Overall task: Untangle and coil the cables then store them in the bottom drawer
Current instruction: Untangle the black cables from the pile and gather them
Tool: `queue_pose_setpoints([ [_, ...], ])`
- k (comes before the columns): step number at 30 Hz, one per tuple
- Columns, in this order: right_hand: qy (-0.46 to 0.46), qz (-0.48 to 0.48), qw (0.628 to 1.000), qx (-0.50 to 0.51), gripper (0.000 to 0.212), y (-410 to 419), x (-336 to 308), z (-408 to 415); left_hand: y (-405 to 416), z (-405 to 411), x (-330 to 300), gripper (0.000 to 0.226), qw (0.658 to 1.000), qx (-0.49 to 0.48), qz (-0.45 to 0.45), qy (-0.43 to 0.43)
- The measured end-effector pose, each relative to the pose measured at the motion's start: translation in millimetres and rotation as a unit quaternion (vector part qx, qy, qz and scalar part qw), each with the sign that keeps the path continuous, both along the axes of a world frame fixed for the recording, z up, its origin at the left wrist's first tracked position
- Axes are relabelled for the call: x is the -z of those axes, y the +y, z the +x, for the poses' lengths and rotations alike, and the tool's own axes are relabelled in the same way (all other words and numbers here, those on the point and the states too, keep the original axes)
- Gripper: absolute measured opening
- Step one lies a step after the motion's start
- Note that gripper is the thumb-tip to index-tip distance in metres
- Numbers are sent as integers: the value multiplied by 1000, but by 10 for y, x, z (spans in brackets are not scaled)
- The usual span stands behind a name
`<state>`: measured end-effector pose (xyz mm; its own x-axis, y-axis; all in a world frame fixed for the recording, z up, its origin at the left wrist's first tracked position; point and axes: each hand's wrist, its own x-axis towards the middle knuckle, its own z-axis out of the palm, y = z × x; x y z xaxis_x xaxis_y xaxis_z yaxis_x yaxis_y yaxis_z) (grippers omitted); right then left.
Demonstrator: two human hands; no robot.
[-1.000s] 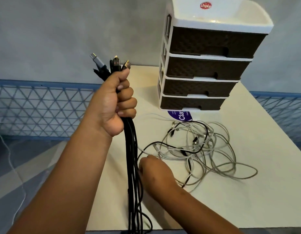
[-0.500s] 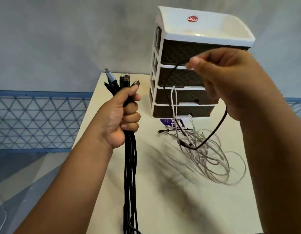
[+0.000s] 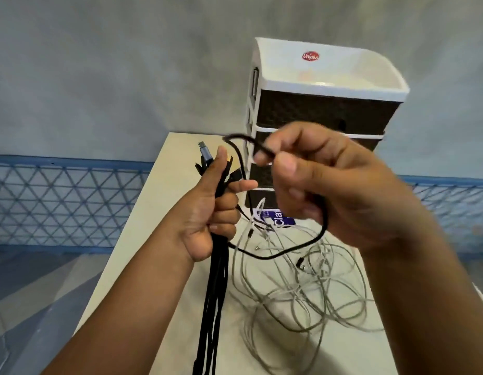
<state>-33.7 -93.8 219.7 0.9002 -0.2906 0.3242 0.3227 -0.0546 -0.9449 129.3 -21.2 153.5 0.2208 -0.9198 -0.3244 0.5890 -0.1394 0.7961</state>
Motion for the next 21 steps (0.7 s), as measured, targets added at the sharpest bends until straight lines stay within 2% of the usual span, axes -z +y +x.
queue_pose_setpoints([
  [3, 69, -21, 990, -124, 23, -81, 330, -53, -48, 2, 35, 22, 1000, -8, -3, 22],
  [5, 112, -13, 984, -138, 38, -183, 499, -72, -52, 3, 39, 12, 1000, -12, -4, 23],
  [8, 139, 83, 986, -25, 34, -319, 700, -26, -34, 1, 16, 12, 1000, -10, 2, 1],
  [11, 148, 179, 967, 103, 28, -440, 925, 77, -13, 15, 20, 12, 1000, -19, 16, -7],
  [13, 178, 177, 950, 186, 22, -517, 1109, 152, 0, 21, 30, 11, 999, -28, 17, 1],
  [14, 212, 133, 942, 223, 18, -553, 1211, 176, 6, 21, 34, 11, 999, -34, 19, 4],
  [16, 301, -33, 918, 256, 16, -616, 1439, 208, 19, 26, 51, 12, 999, -44, 21, 5],
  [19, 419, -302, 828, 219, 27, -674, 1767, 254, 43, 26, 58, 12, 998, -54, 21, 11],
  [21, 439, -390, 782, 208, 28, -670, 1909, 272, 54, 26, 63, 11, 998, -58, 21, 12],
])
